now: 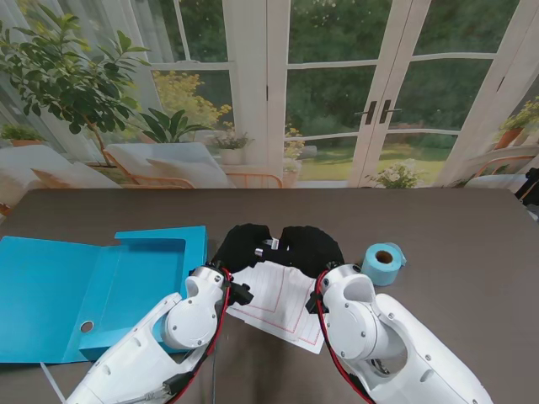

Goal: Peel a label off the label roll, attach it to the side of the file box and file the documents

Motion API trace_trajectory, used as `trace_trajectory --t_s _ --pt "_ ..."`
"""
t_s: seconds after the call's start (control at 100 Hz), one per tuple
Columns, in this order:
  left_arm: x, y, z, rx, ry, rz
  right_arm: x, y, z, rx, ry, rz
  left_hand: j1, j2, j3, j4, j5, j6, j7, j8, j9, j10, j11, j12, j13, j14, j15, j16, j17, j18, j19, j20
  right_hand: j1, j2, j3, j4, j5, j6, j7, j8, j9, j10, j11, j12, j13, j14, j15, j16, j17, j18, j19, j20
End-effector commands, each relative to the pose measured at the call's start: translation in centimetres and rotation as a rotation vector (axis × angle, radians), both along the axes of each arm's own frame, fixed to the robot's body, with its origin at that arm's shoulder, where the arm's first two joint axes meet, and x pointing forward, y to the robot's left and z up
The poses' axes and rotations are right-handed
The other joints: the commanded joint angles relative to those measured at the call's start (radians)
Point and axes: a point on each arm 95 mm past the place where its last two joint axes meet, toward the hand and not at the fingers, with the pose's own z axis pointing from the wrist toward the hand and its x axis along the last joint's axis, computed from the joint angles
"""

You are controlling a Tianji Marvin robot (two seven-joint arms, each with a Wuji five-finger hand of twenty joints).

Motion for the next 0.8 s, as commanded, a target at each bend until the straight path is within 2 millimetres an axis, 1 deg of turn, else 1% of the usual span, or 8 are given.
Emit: trace_trajectory --t_s 0.0,0.28,0.47,0.54,0.57,0.73,0.75,0.79 --pt "-0.31 -0.32 0.04 -0.003 0.007 -0.02 0.02 0.37 -0.22 -0.001 0.02 0.001 0.032 -0.034 -0.002 0.025 -0.015 0.031 0.056 0.003 0.034 -0.066 0.023 0.015 0.025 0.005 0.052 0.001 0.031 0.014 0.097 -0.006 0.028 -0.02 -0.031 0.016 0.028 -0.012 -0.001 -0.012 0.033 0.013 0.015 0.012 0.042 0.009 0.011 0.005 -0.192 0.032 0.055 -0.004" --pt "-0.34 -0.4 0.04 -0.01 0.003 -0.028 0.14 0.48 -0.43 -0.002 0.027 -0.006 0.032 -0.034 -0.001 0.025 -0.016 0.034 0.056 0.003 0.034 -0.065 0.022 0.016 0.024 0.007 0.053 -0.003 0.029 0.014 0.099 -0.012 0.223 0.065 -0.16 0.032 0.073 -0.033 0.009 0.002 0.086 0.007 0.017 0.016 0.083 0.007 0.021 0.009 -0.167 0.038 0.083 -0.02" --pt "-0.45 -0.38 0.01 -0.009 0.001 -0.029 0.17 0.57 -0.5 -0.002 0.025 0.0 0.032 -0.034 -0.001 0.025 -0.018 0.034 0.057 0.004 0.035 -0.065 0.021 0.016 0.024 0.009 0.052 -0.005 0.024 0.015 0.099 -0.014 0.409 0.183 -0.354 0.055 0.096 -0.031 0.023 0.016 0.118 -0.004 0.019 0.023 0.106 0.002 0.028 0.013 -0.159 0.037 0.094 -0.028" --pt "-0.52 -0.35 0.01 -0.007 0.0 -0.029 0.16 0.58 -0.5 -0.003 0.026 0.0 0.032 -0.034 -0.001 0.025 -0.019 0.033 0.057 0.004 0.034 -0.065 0.02 0.016 0.024 0.009 0.052 -0.005 0.023 0.016 0.099 -0.014 0.447 0.21 -0.358 0.061 0.103 -0.031 0.028 0.018 0.128 -0.006 0.021 0.024 0.116 -0.001 0.032 0.013 -0.153 0.038 0.097 -0.027" --pt "-0.54 -0.35 0.02 -0.008 0.0 -0.028 0.15 0.58 -0.5 -0.002 0.027 0.001 0.033 -0.034 0.0 0.026 -0.019 0.034 0.057 0.005 0.034 -0.063 0.02 0.016 0.023 0.01 0.051 -0.006 0.023 0.016 0.099 -0.014 0.508 0.242 -0.449 0.07 0.106 -0.029 0.031 0.019 0.135 -0.007 0.021 0.025 0.122 -0.001 0.033 0.014 -0.151 0.038 0.099 -0.029" --pt "-0.62 -0.31 0.09 -0.012 -0.006 -0.024 0.07 0.59 -0.57 0.002 0.032 0.002 0.032 -0.034 0.0 0.026 -0.019 0.034 0.057 0.005 0.034 -0.064 0.019 0.016 0.024 0.011 0.05 -0.007 0.023 0.017 0.1 -0.015 0.567 0.265 -0.461 0.074 0.106 -0.024 0.04 0.023 0.147 -0.008 0.021 0.024 0.139 -0.006 0.037 0.014 -0.141 0.039 0.105 -0.029" --pt "-0.62 -0.3 0.1 -0.012 -0.007 -0.023 0.07 0.59 -0.57 0.003 0.033 0.002 0.032 -0.034 -0.001 0.026 -0.019 0.035 0.057 0.005 0.034 -0.064 0.019 0.016 0.024 0.011 0.05 -0.007 0.023 0.017 0.1 -0.015 0.616 0.285 -0.543 0.083 0.105 -0.023 0.041 0.024 0.148 -0.009 0.02 0.026 0.141 -0.008 0.036 0.016 -0.14 0.038 0.108 -0.032" --pt "-0.63 -0.3 0.11 -0.014 -0.009 -0.021 0.06 0.57 -0.58 0.004 0.034 0.002 0.032 -0.034 0.0 0.026 -0.02 0.034 0.057 0.005 0.034 -0.064 0.019 0.016 0.024 0.011 0.05 -0.007 0.023 0.017 0.1 -0.015 0.64 0.29 -0.566 0.087 0.103 -0.023 0.041 0.025 0.151 -0.009 0.02 0.027 0.144 -0.006 0.036 0.017 -0.139 0.038 0.109 -0.033"
